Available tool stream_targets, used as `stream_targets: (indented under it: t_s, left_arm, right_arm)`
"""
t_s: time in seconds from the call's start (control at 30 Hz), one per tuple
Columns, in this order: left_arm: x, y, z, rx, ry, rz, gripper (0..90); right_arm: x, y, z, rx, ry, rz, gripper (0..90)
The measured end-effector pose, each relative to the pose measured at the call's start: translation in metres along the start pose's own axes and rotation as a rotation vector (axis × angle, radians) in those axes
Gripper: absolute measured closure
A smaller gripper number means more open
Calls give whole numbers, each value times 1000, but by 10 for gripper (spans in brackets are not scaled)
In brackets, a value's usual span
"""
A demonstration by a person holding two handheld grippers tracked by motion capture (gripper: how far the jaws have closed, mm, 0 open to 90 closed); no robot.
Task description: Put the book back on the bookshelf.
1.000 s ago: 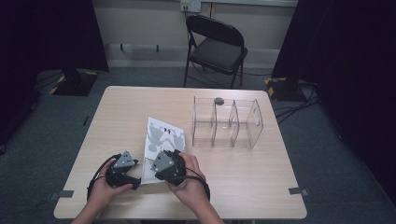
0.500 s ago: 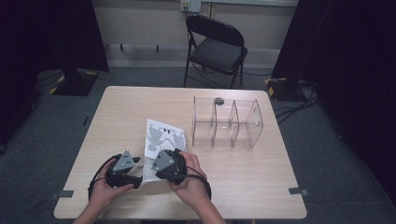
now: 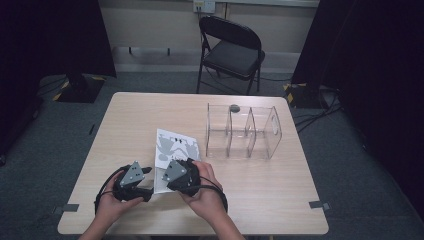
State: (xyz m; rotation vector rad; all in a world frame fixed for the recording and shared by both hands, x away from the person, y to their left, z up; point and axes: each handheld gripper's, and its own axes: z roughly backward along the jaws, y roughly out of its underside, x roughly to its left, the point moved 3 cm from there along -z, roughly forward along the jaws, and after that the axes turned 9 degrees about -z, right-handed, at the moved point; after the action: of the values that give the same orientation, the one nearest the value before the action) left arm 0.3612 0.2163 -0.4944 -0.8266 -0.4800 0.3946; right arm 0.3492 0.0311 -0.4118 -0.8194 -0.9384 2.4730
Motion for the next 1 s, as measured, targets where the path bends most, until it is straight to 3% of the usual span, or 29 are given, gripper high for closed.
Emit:
stream_targets:
  t_s: [0.43, 0.6, 1.0]
  left_arm:
    - [-2, -7, 4, -38, -21, -30, 272]
    - [-3, -8, 6, -47, -14, -22, 302]
    - [-6, -14, 6, -50, -37, -78, 286]
  right_arm:
    - [-1, -1, 2, 4, -4, 4, 575]
    - [-2, -2, 1, 1, -10, 17, 574]
    - [-3, -1, 4, 10, -13, 23, 577]
